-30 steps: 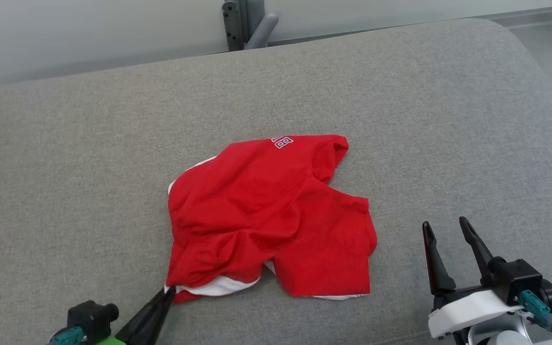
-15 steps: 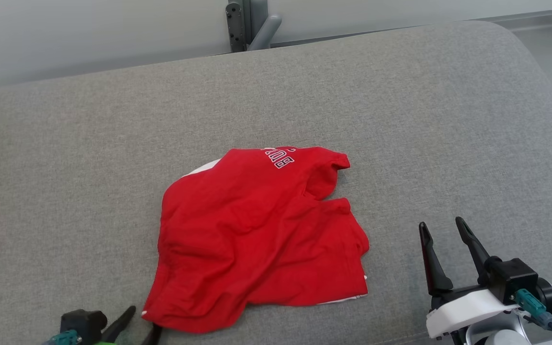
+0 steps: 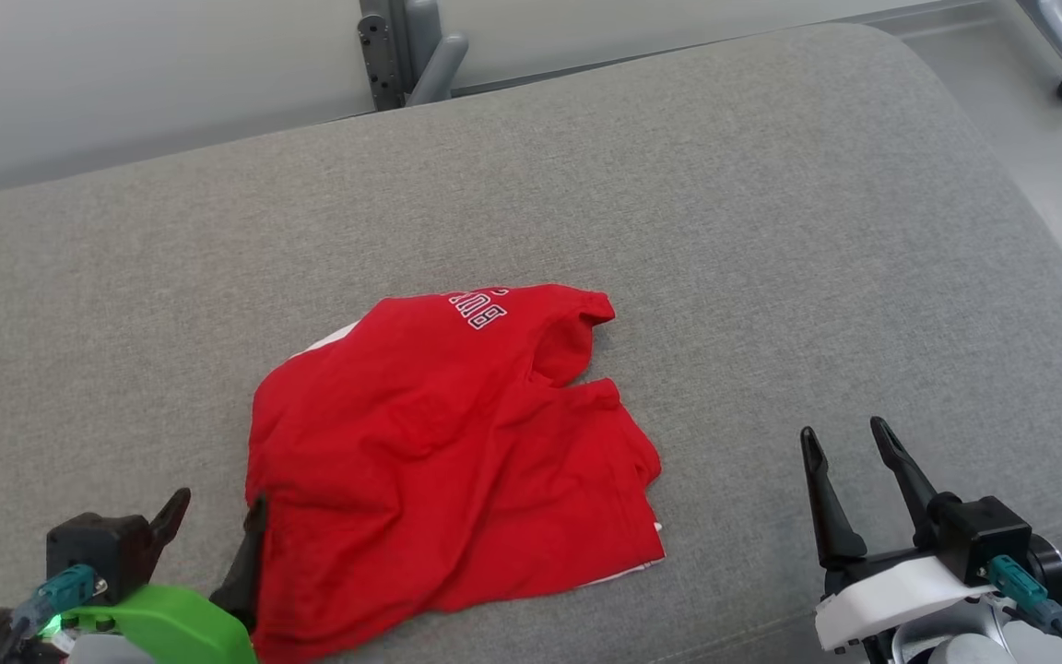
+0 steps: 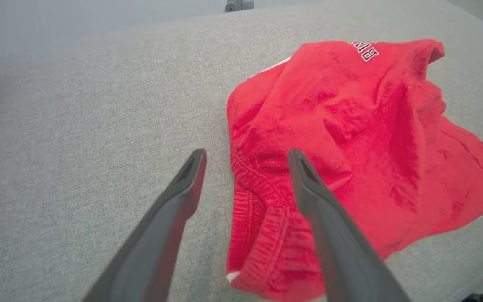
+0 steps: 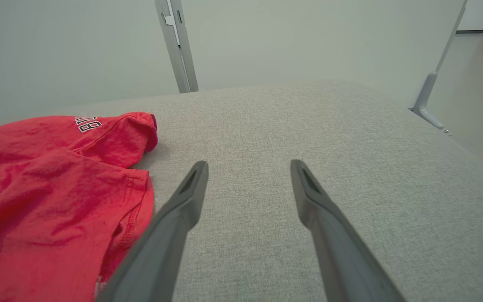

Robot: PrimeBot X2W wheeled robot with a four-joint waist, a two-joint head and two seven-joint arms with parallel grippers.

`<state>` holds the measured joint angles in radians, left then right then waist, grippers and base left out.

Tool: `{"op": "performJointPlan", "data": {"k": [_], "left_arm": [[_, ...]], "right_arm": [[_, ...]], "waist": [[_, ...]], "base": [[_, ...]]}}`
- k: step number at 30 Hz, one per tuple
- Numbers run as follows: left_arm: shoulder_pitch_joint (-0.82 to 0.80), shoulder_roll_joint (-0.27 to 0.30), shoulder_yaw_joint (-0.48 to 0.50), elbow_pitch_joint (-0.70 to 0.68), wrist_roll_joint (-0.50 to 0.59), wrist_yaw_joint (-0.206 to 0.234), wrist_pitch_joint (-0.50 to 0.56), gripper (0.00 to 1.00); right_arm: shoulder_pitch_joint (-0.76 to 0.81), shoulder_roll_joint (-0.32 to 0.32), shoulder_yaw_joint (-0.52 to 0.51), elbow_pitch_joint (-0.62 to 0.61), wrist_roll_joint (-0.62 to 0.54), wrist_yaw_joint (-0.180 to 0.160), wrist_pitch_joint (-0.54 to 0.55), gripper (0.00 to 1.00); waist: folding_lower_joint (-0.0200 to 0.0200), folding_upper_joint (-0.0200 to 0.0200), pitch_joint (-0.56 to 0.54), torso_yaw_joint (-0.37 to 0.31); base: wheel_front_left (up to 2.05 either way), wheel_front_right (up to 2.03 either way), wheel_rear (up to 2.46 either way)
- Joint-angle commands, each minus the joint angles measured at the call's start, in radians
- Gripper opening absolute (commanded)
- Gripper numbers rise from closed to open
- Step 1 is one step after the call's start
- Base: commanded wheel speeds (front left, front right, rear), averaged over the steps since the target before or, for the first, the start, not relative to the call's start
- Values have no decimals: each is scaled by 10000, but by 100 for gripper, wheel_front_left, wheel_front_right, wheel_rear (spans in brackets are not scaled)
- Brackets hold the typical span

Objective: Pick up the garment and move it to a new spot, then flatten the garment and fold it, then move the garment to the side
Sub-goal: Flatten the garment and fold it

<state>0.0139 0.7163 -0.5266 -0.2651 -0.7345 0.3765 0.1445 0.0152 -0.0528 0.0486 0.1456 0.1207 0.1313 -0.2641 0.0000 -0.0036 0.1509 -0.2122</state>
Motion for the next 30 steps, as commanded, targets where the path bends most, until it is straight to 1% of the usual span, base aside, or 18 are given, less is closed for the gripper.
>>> {"op": "performJointPlan", "data": {"k": [1, 2, 4, 5, 8, 10, 12, 14, 15, 16, 18, 19, 21, 24, 25, 26, 27, 30], "left_arm": [[-202, -30, 51, -449, 148, 202, 25, 100], [-338, -79, -15, -719, 230, 135, 21, 100], [-645, -400, -191, -1009, 220, -44, -30, 100], [-783, -414, -375, -975, 319, -191, 82, 100], [-1448, -955, -969, -665, 240, -653, 480, 100], [-1903, -1357, -1342, -155, 98, -988, 739, 100], [-2406, -1679, -1705, 567, 316, -1267, 953, 100], [-2799, -2229, -1939, 1219, 127, -1538, 992, 100], [-3003, -2314, -2044, 1576, 239, -1651, 1007, 100], [-3003, -2314, -2044, 1576, 239, -1651, 1007, 100], [-3260, -2637, -2134, 2160, 154, -1831, 955, 100], [-3377, -2709, -2185, 2410, 179, -1917, 916, 100], [-3504, -3018, -2175, 2762, -45, -2130, 806, 100], [-3724, -3153, -2097, 3197, -132, -2294, 677, 100], [-3784, -3221, -2052, 3351, -156, -2356, 580, 87], [-3868, -3293, -2013, 3506, -188, -2396, 469, 31], [-3967, -3358, -1961, 3672, -171, -2455, 311, 0], [-4246, -3512, -1940, 4273, -163, -2741, 9, 0]], "right_arm": [[-57, -8, -40, -25, 61, -10, -5, 100], [-50, -2, -60, -39, 70, -10, -5, 100], [-49, 4, -84, -65, 80, -10, -5, 100], [-88, 7, -61, -53, 68, -10, -5, 100], [-294, 11, 14, -42, 75, -10, -5, 100], [-388, 9, 27, -65, 106, -10, -5, 100], [-480, 19, 100, -89, 101, -10, -5, 100], [-562, 17, 133, -95, 119, -10, -5, 100], [-589, 10, 145, -95, 144, -10, -5, 100], [-589, 10, 145, -95, 144, -10, -5, 100], [-584, 13, 131, -73, 204, -10, -5, 100], [-594, 20, 147, -68, 221, -10, -5, 100], [-586, 16, 140, -57, 256, -10, -5, 100], [-564, 20, 125, -71, 311, -10, -5, 100], [-574, 21, 122, -77, 301, -10, -5, 100], [-593, 18, 112, -83, 326, -10, -5, 100], [-632, 19, 115, -89, 358, -10, -5, 100], [-722, 18, 168, -68, 424, -10, -5, 100]], "waist": [[0, 36, 133, -279], [0, 36, 168, -313], [0, 36, 249, -346], [0, 36, 300, -375], [0, 36, 469, -464], [0, 36, 606, -498], [0, 36, 742, -558], [0, 36, 859, -641], [0, 36, 903, -692], [0, 36, 903, -692], [0, 36, 979, -782], [0, 36, 1012, -830], [0, 36, 1056, -890], [0, 36, 1110, -932], [0, 36, 1138, -934], [0, 36, 1179, -928], [0, 36, 1223, -924], [0, 36, 1305, -906]], "base": [[0, 0, 0], [0, 0, 0], [0, 0, 0], [0, 0, 0], [0, 0, 0], [0, 0, 0], [0, 0, 0], [0, 0, 0], [0, 0, 0], [0, 0, 0], [0, 0, 0], [0, 0, 0], [0, 0, 0], [0, 0, 0], [0, 0, 0], [0, 0, 0], [0, 0, 0], [0, 0, 0]]}}
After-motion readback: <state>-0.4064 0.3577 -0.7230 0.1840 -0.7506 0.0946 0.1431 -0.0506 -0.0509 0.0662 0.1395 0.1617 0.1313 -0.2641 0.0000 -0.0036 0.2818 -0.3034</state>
